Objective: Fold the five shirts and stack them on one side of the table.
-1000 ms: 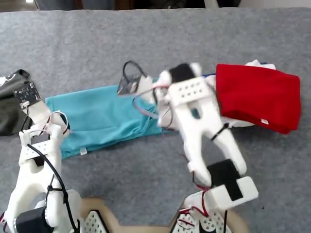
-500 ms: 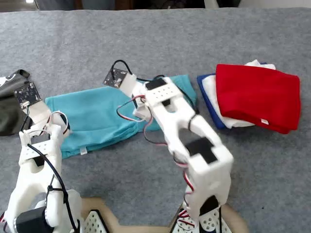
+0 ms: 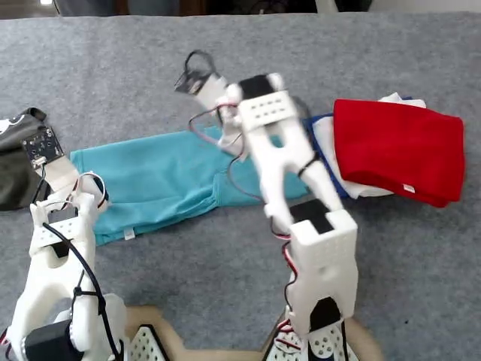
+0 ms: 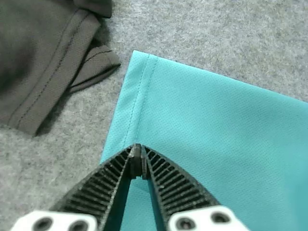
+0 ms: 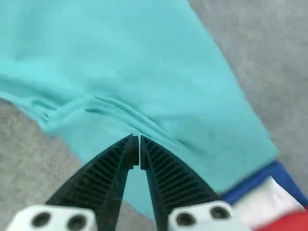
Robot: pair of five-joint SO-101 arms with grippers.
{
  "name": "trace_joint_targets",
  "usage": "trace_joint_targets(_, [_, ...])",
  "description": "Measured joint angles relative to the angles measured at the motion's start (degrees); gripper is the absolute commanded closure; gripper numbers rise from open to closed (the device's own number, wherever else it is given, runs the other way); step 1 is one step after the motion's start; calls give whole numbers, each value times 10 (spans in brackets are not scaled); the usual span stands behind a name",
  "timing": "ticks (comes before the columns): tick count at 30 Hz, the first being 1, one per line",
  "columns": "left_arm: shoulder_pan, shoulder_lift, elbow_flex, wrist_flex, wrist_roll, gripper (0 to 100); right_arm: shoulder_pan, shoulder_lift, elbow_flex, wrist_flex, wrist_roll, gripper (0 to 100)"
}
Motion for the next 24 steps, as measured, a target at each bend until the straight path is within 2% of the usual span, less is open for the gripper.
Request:
trace_joint_targets(3, [0,0,0,0,0,968,21,-19,-38,47,0,985])
trace_joint_targets(7, [0,0,0,0,0,968,57,-13,-42,60,0,985])
trace_joint_targets(17, [5,0,0,0,0,968,121,140,-3,-59,0,985])
trace_joint_targets(21, [12,0,0,0,0,967,127,155,-16,-62,-2,985])
trace_joint_targets(24, [40,-11,2,0,-18,970,126,155,-62,-26,-2,985])
